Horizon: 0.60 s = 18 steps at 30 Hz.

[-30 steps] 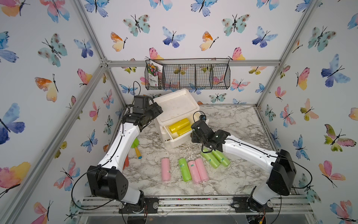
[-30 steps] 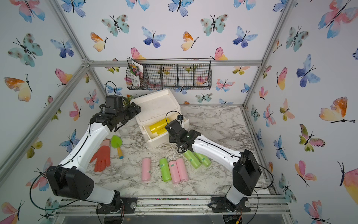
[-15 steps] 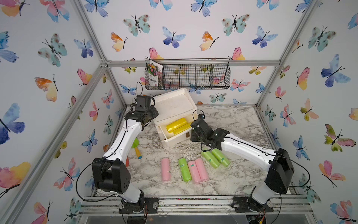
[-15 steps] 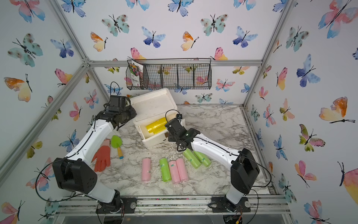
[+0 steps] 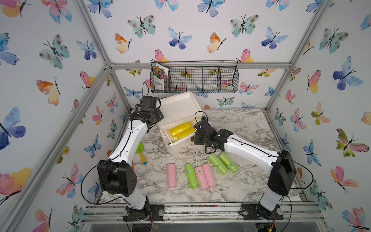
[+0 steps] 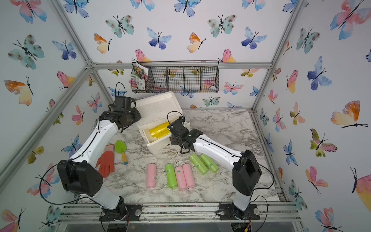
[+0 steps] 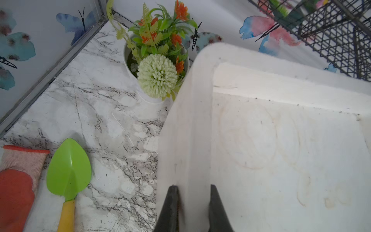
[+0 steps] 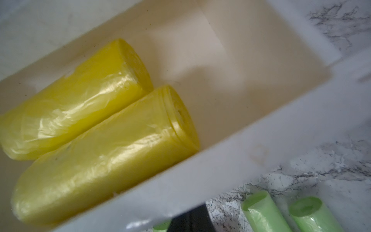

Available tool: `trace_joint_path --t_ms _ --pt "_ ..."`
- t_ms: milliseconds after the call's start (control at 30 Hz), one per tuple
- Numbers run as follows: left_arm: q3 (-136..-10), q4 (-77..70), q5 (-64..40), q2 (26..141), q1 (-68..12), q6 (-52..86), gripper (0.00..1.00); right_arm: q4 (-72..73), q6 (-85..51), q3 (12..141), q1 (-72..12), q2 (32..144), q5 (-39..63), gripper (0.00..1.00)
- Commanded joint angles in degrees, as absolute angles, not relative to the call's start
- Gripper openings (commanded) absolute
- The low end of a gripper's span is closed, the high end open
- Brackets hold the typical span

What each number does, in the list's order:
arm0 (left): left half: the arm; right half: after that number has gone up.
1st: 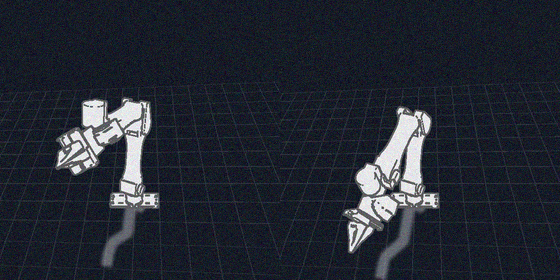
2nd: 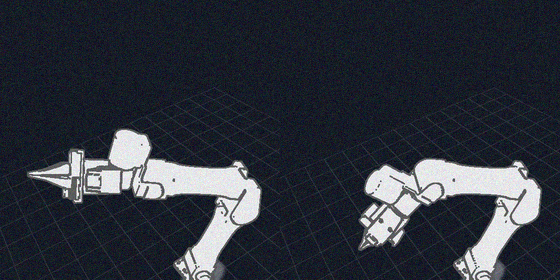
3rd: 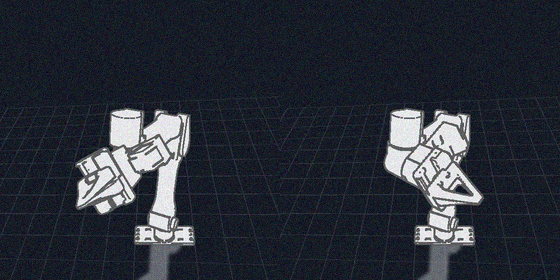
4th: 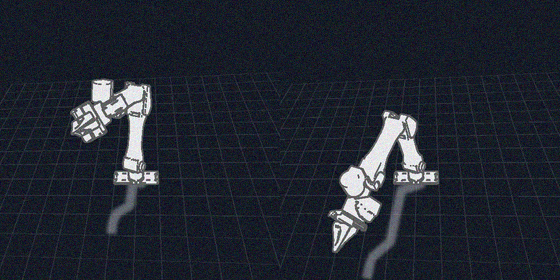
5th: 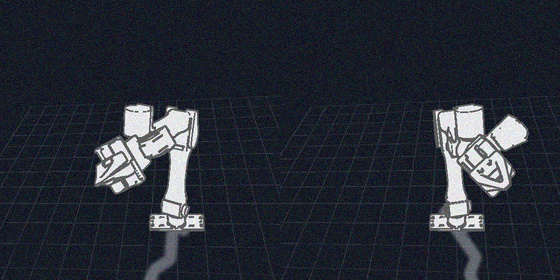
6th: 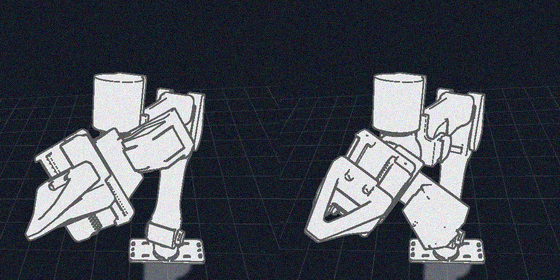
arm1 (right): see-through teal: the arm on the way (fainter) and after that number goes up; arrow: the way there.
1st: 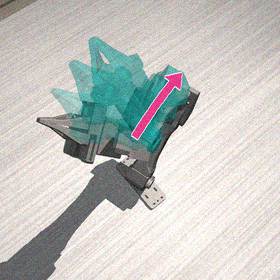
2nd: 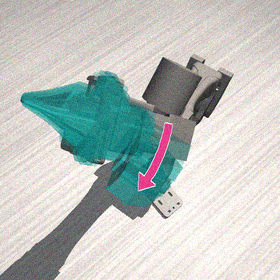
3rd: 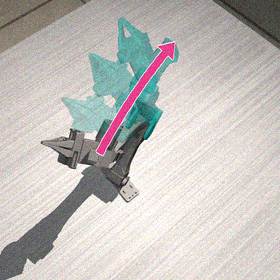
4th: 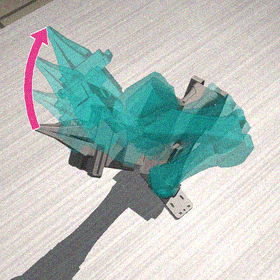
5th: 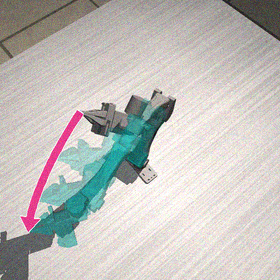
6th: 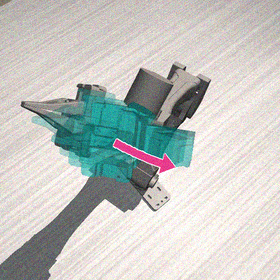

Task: Sort the rolls of trash bags by color and place them into the drawer
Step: Close the drawer of the storage box.

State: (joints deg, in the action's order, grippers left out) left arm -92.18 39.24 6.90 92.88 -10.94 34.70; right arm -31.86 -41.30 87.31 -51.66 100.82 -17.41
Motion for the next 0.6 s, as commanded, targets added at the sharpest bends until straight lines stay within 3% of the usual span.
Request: trace_joint_path --t_ms 0,200,567 --pt "-95.24 38.58 -7.33 93.9 -14.42 39.99 0.14 -15.89 -41.25 91.49 -50.89 102.83 -15.41 0.02" --pt "-98.43 41.05 -8.73 95.6 -17.2 42.45 0.19 -13.47 -42.92 91.69 -50.89 103.03 -13.08 0.02" --pt "-98.03 41.83 -13.45 93.86 -17.67 47.82 0.18 -13.01 -42.75 99.24 -50.96 106.06 -11.17 0.02"
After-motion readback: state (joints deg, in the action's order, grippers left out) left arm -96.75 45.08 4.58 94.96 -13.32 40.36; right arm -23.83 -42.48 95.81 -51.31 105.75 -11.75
